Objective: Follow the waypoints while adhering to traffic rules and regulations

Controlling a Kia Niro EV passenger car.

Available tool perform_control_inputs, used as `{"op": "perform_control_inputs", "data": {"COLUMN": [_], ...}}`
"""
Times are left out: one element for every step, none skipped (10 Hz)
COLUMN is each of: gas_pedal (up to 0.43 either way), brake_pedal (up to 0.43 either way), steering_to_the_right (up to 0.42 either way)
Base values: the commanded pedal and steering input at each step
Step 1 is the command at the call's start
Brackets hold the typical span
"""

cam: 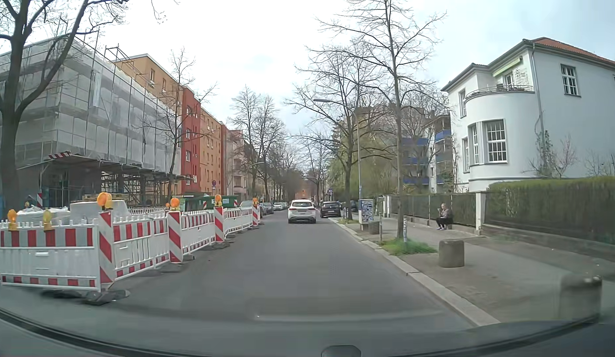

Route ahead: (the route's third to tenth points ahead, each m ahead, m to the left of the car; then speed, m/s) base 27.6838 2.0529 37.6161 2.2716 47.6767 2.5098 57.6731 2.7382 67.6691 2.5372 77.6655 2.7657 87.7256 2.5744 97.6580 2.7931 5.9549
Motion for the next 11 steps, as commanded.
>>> {"op": "perform_control_inputs", "data": {"gas_pedal": [0.067,0.067,0.067,0.067,0.067,0.067,0.067,0.067,0.067,0.067,0.067], "brake_pedal": [0.0,0.0,0.0,0.0,0.0,0.0,0.0,0.0,0.0,0.0,0.0], "steering_to_the_right": [-0.007,-0.008,-0.009,-0.01,-0.01,-0.01,-0.01,-0.01,-0.01,-0.01,-0.01]}}
